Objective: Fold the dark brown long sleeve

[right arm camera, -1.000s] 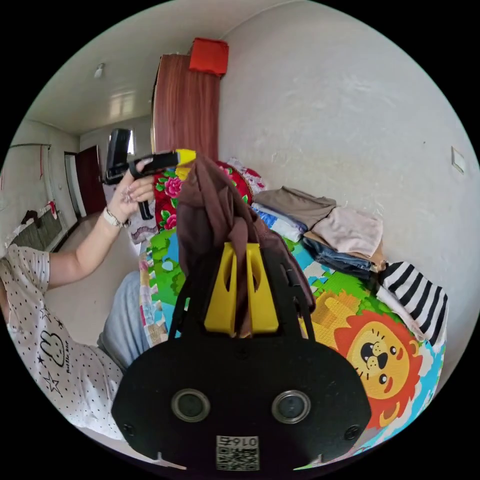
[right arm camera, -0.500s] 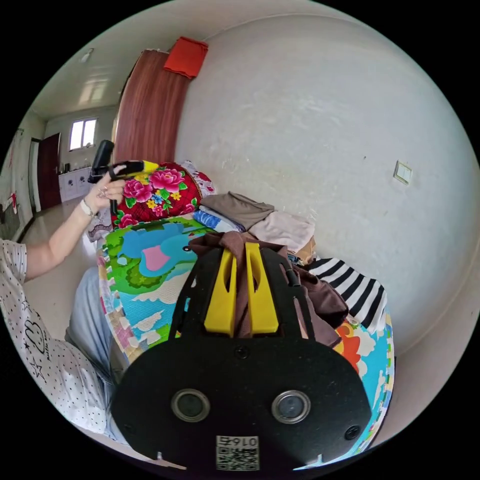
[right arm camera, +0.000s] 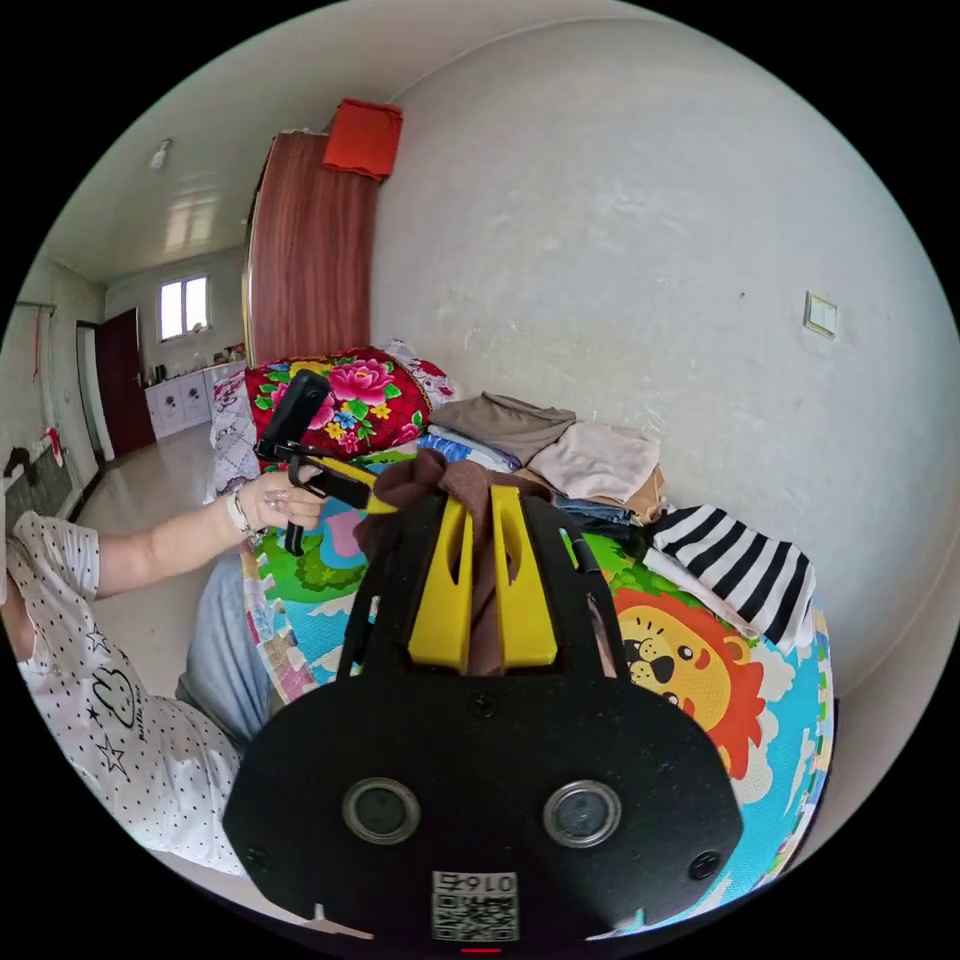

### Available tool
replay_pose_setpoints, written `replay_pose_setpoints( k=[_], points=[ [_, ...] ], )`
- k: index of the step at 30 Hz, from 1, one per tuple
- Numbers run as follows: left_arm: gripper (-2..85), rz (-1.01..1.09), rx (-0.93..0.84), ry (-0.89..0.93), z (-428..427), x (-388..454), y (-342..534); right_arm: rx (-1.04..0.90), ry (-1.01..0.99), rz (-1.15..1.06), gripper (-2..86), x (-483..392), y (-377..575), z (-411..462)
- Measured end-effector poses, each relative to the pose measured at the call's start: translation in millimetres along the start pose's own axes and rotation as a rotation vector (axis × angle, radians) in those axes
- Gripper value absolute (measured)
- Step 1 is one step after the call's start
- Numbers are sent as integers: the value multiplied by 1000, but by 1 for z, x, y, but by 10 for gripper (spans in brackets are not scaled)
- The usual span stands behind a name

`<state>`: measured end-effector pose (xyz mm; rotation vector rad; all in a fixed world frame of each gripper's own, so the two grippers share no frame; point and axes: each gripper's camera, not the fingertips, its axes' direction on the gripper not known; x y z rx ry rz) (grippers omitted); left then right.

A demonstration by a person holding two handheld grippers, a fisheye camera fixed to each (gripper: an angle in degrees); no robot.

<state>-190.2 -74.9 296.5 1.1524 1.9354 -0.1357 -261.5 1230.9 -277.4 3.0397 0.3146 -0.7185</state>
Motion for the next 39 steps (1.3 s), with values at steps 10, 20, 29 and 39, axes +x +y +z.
replay_pose_setpoints(
  k=[10,20,29,39],
  points=[
    [-6,-123,252,-174,-126,-56,-6,156,20,433,22,178,7,-56],
    [-7,-175,316,-324,-174,-114,85,170,20,541,23,283,69,-94],
    [27,-350,-109,-341,-78,-178,192,-654,51,623,16,295,141,41],
    [129,-209,-199,-548,-30,-143,171,-315,82,350,82,219,102,24]
  ],
)
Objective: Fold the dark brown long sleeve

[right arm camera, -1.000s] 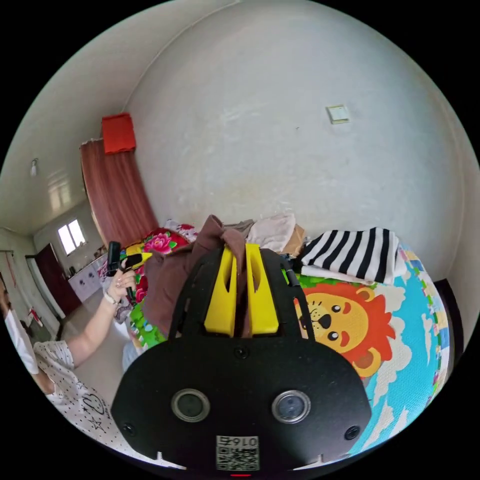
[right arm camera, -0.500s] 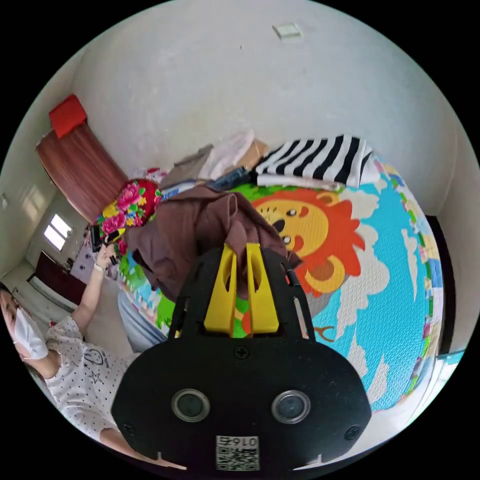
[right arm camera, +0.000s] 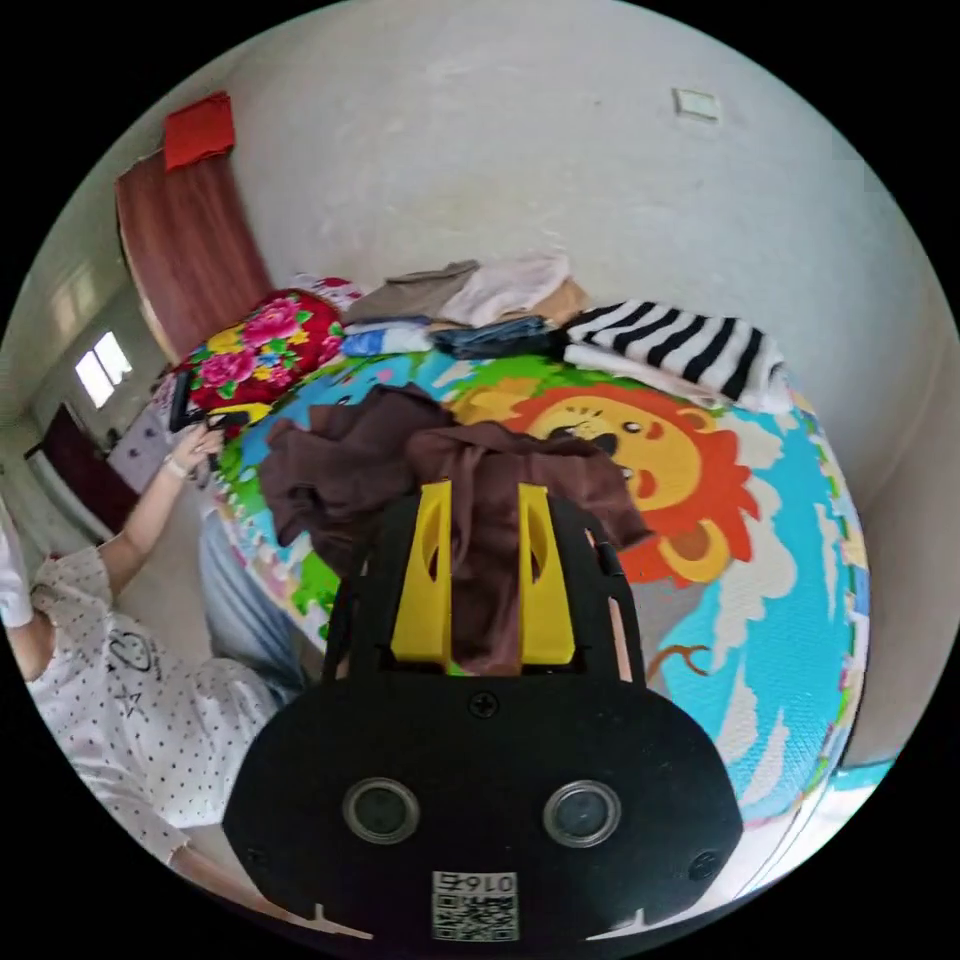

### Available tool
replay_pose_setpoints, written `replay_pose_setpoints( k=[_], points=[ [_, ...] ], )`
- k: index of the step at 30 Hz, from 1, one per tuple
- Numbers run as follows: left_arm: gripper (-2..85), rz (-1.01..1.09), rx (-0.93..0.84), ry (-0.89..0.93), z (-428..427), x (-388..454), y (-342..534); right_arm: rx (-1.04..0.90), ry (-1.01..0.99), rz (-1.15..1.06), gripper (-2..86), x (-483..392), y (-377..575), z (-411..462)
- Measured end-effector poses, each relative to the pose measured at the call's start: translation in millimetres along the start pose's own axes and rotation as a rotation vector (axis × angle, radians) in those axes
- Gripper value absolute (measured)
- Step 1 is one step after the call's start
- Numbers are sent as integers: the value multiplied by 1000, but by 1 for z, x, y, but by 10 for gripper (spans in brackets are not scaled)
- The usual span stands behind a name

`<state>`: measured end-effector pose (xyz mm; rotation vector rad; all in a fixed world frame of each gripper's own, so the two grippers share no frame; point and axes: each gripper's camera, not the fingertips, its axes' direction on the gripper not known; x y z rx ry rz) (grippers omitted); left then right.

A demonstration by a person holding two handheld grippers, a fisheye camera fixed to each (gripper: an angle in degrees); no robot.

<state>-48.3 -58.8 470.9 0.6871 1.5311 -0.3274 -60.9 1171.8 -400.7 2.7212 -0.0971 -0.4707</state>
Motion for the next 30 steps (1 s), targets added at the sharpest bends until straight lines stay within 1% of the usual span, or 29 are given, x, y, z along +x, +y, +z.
replay_pose_setpoints(
  k=[1,2,3,4,5,6,7,8,9,12,13,15,16,18,19,20,21,22,23,25,28,30],
  points=[
    [134,-8,-29,16,11,2,-3,-54,-91,-21,92,-9,-4,16],
    [145,-31,-98,41,34,5,-6,-132,-148,-34,89,-17,-6,37],
    [145,-44,-175,59,58,9,-6,-177,-165,-39,88,-22,-7,48],
    [144,-41,-211,61,69,13,-5,-270,-177,-53,84,-31,-5,72],
    [137,-21,-255,22,86,22,0,-346,-151,-64,81,-40,0,94],
    [127,16,-206,-84,89,34,6,-378,-126,-76,79,-45,4,103],
    [120,43,-199,-120,92,41,8,-382,-58,-113,72,-55,10,114],
    [101,93,-200,-175,99,52,11,-336,-10,-120,61,-61,12,115],
    [76,123,-187,-177,104,60,10,-340,-1,-116,55,-63,12,118],
    [55,53,-169,-221,113,62,-6,-320,60,-118,28,-72,0,134],
    [52,39,-153,-231,112,60,-12,-313,116,-129,24,-76,-10,142],
    [49,2,-53,-293,98,57,-34,-274,187,-116,19,-79,-30,149],
    [49,-3,-19,-308,93,57,-39,-211,221,-89,18,-78,-45,147],
    [57,-30,103,-329,72,57,-51,-78,288,-92,16,-81,-66,137],
    [59,-42,117,-320,69,55,-52,13,329,-83,16,-82,-75,128],
    [62,-66,119,-288,65,49,-53,43,313,-48,15,-81,-83,123],
    [64,-97,94,-263,63,42,-51,34,279,-33,15,-79,-86,122],
    [65,-109,85,-253,61,38,-48,-22,197,-19,14,-74,-91,122],
    [70,-135,87,-232,57,31,-41,-68,187,16,14,-69,-89,122],
    [79,-163,117,-195,49,25,-27,-95,190,80,12,-60,-80,115],
    [89,-105,163,-119,47,38,-15,-25,90,120,6,-50,-55,89],
    [91,-9,153,-69,61,64,-21,-10,-9,116,0,-49,-42,75]
  ],
)
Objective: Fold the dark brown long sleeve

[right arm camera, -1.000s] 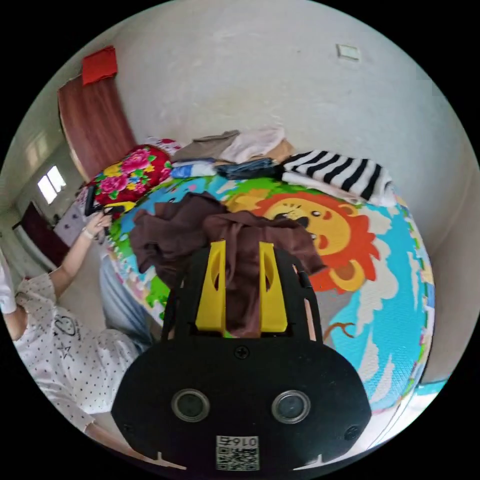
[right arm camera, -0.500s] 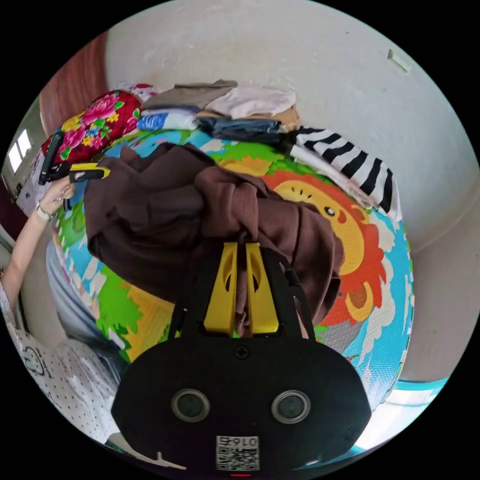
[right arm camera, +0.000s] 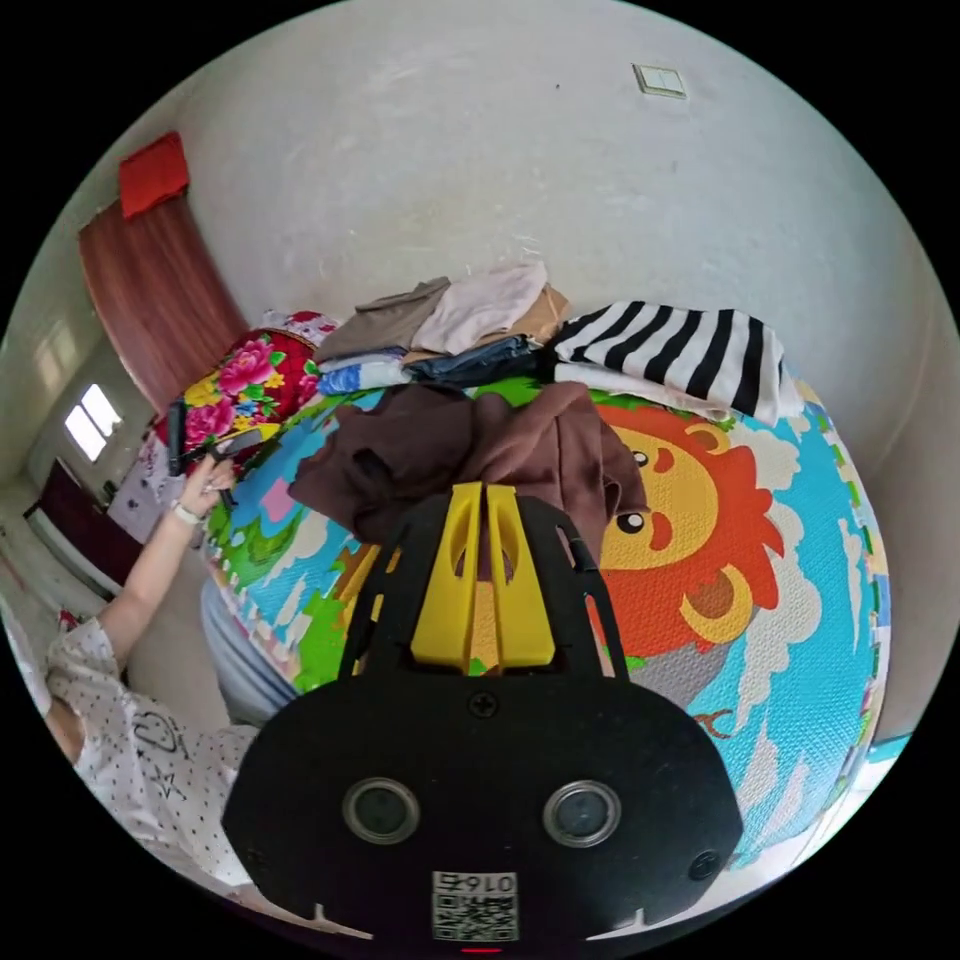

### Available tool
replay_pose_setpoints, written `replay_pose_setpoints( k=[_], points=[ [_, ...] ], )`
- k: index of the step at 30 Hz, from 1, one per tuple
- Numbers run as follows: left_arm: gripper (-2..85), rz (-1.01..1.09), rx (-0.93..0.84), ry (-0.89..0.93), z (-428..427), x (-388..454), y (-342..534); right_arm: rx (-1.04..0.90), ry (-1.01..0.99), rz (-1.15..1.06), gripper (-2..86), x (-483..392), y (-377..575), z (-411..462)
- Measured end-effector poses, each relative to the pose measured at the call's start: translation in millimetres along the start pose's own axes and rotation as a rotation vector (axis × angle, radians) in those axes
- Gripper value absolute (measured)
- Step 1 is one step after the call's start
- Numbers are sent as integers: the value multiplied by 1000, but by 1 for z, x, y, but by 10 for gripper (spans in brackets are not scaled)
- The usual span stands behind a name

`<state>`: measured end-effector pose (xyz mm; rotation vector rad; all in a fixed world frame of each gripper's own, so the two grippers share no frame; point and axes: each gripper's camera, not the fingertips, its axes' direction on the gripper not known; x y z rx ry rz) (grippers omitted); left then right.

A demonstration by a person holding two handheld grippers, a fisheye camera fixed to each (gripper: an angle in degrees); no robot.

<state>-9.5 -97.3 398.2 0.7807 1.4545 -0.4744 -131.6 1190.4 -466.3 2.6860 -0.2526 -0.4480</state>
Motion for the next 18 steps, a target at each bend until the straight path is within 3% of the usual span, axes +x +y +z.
replay_pose_setpoints(
  k=[2,5,9,12,15,18],
  points=[
    [90,73,-34,21,19,23,-8,27,-164,-45,-2,0,17,-20],
    [88,103,-100,45,63,54,-22,144,-236,-29,-3,0,35,-53],
    [77,54,-199,183,129,83,-28,246,-65,-5,0,-12,53,-87],
    [17,57,-226,220,150,103,-19,148,7,-73,6,-39,60,-82],
    [-5,127,-258,154,150,122,-5,63,88,-156,22,-76,67,-59],
    [-9,208,-212,215,120,142,16,-11,145,-269,53,-123,67,-20]
  ],
)
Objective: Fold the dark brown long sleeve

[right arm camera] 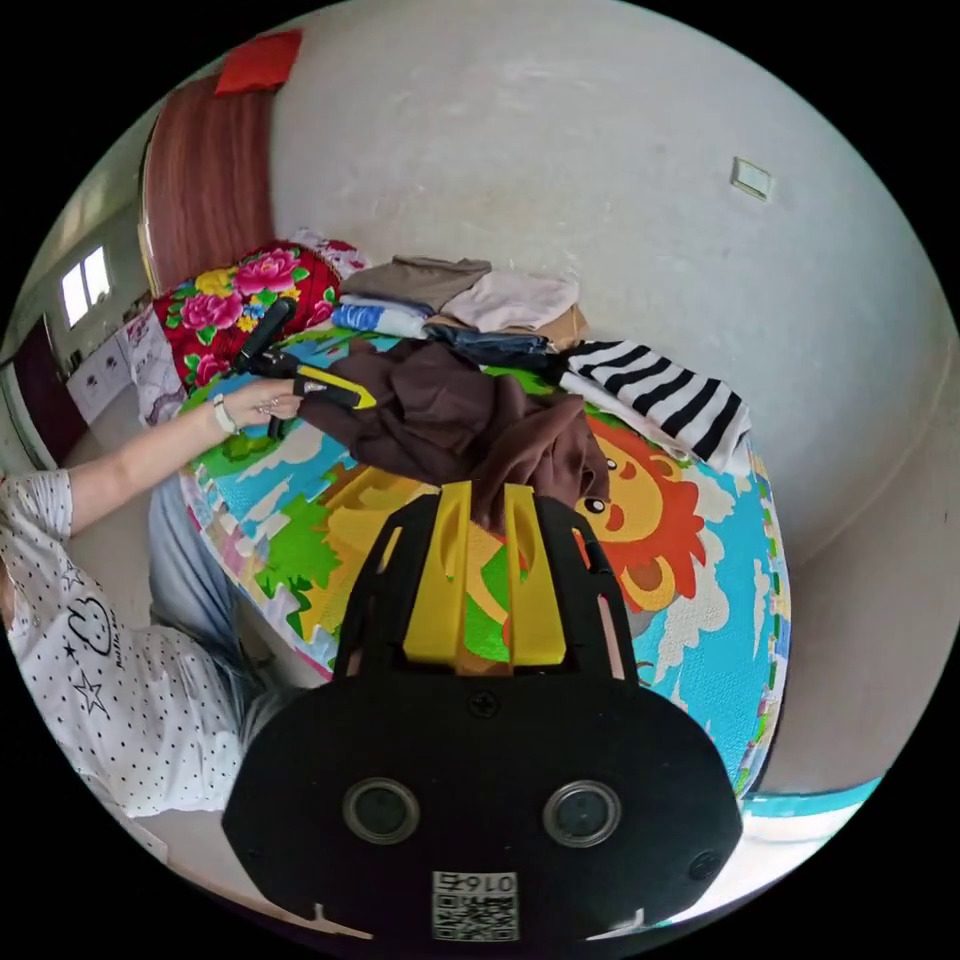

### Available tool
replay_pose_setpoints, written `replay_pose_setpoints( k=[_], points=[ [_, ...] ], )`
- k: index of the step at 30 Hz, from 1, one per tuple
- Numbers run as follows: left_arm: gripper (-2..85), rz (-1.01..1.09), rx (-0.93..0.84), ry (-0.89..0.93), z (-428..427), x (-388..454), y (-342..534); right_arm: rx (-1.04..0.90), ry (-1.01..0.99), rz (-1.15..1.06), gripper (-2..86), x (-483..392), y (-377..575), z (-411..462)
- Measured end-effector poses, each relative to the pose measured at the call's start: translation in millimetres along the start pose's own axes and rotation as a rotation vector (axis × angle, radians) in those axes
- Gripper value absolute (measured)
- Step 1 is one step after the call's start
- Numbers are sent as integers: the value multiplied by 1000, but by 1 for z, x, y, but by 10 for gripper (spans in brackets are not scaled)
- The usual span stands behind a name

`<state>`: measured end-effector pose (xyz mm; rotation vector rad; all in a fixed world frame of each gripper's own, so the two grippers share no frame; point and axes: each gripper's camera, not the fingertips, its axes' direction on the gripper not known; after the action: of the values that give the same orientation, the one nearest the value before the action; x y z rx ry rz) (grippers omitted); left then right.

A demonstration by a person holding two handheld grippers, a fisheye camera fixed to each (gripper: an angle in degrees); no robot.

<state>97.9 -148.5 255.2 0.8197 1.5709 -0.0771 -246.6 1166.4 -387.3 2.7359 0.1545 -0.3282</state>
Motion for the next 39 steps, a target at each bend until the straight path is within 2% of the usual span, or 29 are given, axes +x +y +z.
replay_pose_setpoints(
  k=[4,7,11,13,15,16,19,21,23,26,29,31,33,36,39],
  points=[
    [-10,66,2,73,-24,37,40,-21,-10,-168,88,-86,-32,51],
    [-10,161,18,221,-41,82,81,30,-108,-239,96,-144,-65,80],
    [-9,410,-67,354,-52,163,137,60,-211,-287,104,-212,-119,121],
    [-7,455,-71,262,-56,187,157,11,-212,-320,110,-240,-142,148],
    [-1,409,11,86,-72,193,170,-49,-128,-325,114,-262,-163,178],
    [3,385,30,62,-78,191,171,-82,-50,-322,115,-273,-174,198],
    [24,235,135,-9,-111,161,172,-247,141,-314,116,-289,-192,249],
    [36,71,179,-125,-128,121,171,-353,236,-311,80,-292,-195,276],
    [36,-31,150,-238,-128,85,167,-434,286,-407,25,-304,-188,295],
    [8,-196,90,-336,-122,32,157,-390,309,-482,11,-324,-184,278],
    [26,-148,76,-339,-114,17,140,-286,433,-494,6,-334,-193,234],
    [47,-107,-8,-362,-103,13,124,-203,540,-486,4,-335,-202,197],
    [46,-46,-186,-433,-75,6,107,-103,651,-468,4,-335,-212,157],
    [-1,93,-242,-393,-72,19,107,72,791,-407,3,-334,-233,94],
    [-8,268,-309,-527,-75,43,125,213,834,-354,3,-336,-258,51]
  ],
)
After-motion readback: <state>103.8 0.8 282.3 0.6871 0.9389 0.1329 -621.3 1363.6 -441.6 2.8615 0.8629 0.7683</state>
